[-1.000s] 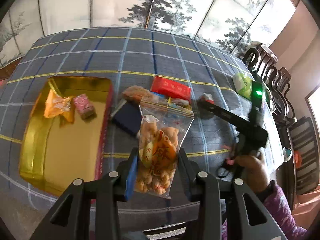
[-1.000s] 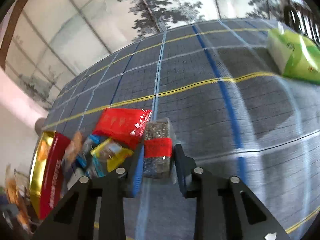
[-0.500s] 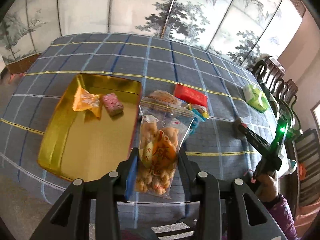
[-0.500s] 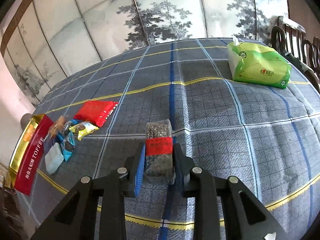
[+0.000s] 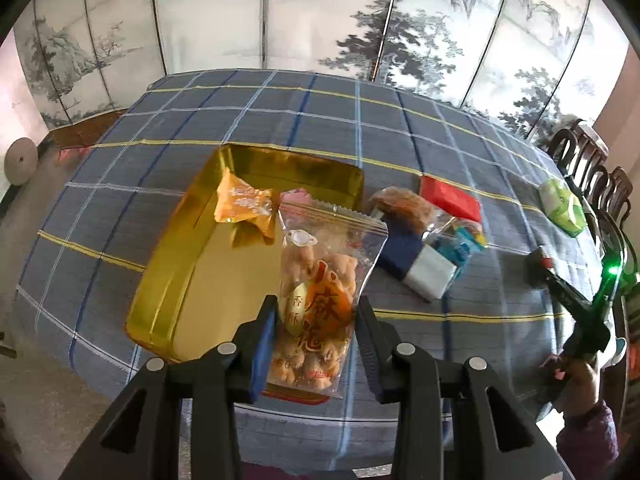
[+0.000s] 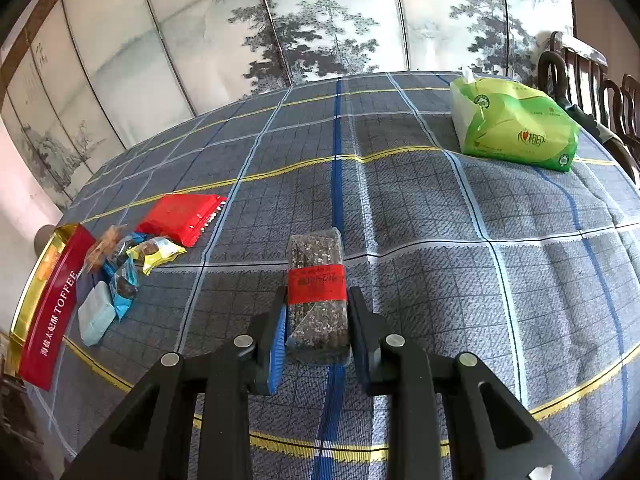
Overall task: Organize snacks
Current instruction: 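Carry the peanut bag to the tin while the right gripper grasps the seed box, then lower the peanut bag into the tin and open the left gripper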
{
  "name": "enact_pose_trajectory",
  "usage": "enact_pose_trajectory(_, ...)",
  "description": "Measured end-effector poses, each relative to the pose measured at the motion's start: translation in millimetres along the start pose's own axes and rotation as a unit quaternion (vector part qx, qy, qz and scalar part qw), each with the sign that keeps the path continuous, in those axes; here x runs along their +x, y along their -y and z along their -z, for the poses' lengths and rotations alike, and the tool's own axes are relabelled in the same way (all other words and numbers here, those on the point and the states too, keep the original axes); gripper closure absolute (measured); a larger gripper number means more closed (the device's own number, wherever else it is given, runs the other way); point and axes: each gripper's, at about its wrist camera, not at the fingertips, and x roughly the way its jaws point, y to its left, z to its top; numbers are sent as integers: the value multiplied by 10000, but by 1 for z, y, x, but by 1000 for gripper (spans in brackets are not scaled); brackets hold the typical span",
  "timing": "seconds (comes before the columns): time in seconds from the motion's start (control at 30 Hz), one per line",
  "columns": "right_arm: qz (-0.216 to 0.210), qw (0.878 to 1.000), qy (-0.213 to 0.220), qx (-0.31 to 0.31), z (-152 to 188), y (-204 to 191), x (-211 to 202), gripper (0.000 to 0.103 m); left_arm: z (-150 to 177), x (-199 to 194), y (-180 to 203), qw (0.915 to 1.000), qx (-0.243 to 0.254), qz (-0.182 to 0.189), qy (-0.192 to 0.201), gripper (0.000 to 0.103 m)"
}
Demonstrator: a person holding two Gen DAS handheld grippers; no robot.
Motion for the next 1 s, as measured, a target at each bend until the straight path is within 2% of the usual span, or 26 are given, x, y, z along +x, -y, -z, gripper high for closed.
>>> enact_pose_trajectory(0.27, 0, 10000, -17, 6, 0, -1, 1, 78, 4, 14, -10, 9996, 107, -242, -73, 65)
enact_pose_trajectory(0.6, 17, 10000, -54, 12, 0, -1, 3, 78, -2, 40, -38, 9990, -50, -373, -257, 65)
enact_pose_trajectory(0.87, 11, 10000, -56, 15, 0, -1, 3, 78, -8, 59, -57, 9970, 42, -706, -322, 65)
enact_pose_trajectory(1.0, 1, 10000, -58, 21, 0, -1, 3, 78, -11, 70, -63, 9966, 28, -714, -418, 65)
